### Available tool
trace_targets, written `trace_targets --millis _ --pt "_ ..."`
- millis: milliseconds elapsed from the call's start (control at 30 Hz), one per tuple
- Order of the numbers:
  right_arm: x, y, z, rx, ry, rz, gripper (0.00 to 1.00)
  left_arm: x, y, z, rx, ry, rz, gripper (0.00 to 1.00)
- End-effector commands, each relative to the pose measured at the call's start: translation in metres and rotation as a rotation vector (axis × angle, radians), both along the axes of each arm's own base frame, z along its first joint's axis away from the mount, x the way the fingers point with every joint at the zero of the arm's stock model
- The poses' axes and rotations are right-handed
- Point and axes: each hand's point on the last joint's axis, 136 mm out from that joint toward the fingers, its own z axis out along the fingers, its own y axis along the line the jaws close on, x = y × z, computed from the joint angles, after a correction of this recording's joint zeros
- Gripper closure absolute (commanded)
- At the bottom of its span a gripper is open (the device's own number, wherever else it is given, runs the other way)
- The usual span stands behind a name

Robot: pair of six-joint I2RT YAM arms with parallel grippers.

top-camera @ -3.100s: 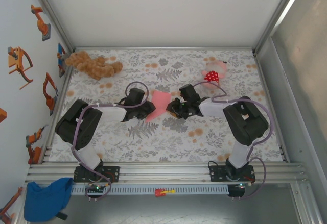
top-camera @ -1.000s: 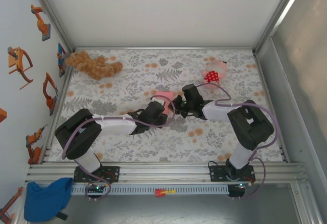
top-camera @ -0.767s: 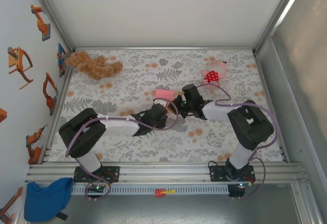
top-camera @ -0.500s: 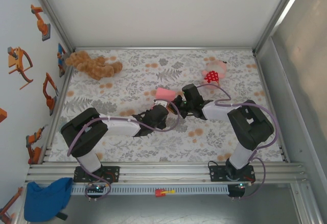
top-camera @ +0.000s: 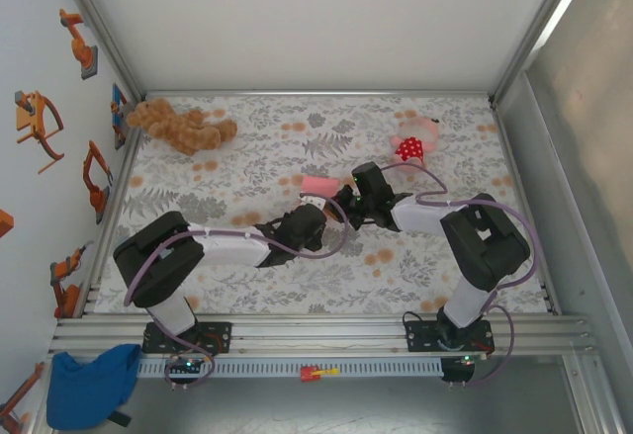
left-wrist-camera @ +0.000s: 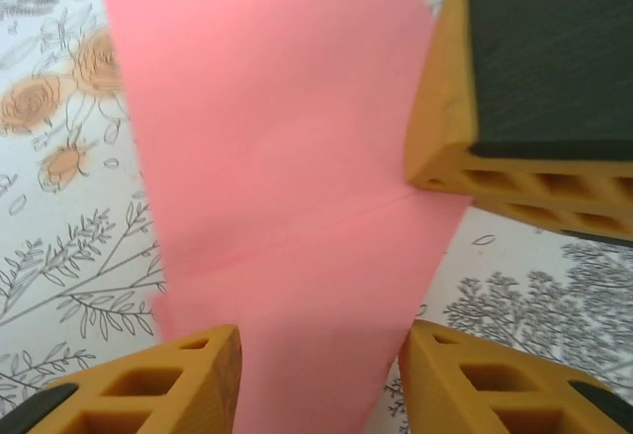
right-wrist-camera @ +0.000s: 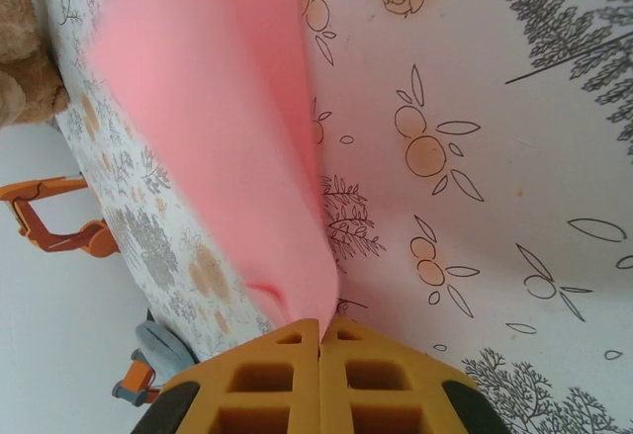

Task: Fold a paper plane with a square sheet of paper (pick it up from the middle)
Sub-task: Fold the wing for the fifth time at the center of the table.

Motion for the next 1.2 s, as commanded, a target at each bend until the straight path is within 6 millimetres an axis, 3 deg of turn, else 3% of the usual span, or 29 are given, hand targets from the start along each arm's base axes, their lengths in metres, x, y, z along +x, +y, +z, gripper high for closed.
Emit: trace_targets --millis 0,167,567,833,1167 --pt "0.005 0.003 0.017 0.026 -0.014 -0.003 1.0 -0.005 -0.001 0.023 -0.055 -0.046 -0.035 0.51" --pt "0.005 0.003 0.021 0.033 -0.012 -0.004 1.0 -0.014 0.003 0.028 -0.093 -0.052 -0.072 0.45" --pt "0.003 0.003 0.022 0.036 0.002 0.002 1.0 -0.008 -0.008 0.009 -0.026 -0.039 -0.098 0.45" --pt "0.0 0.004 0.02 0.039 0.02 0.014 1.0 0.003 -0.01 0.0 0.025 -0.065 -0.074 0.55" --pt "-0.002 0.002 0.018 0.025 0.035 0.017 0.99 0.0 -0.009 -0.009 0.025 -0.048 -0.079 0.72"
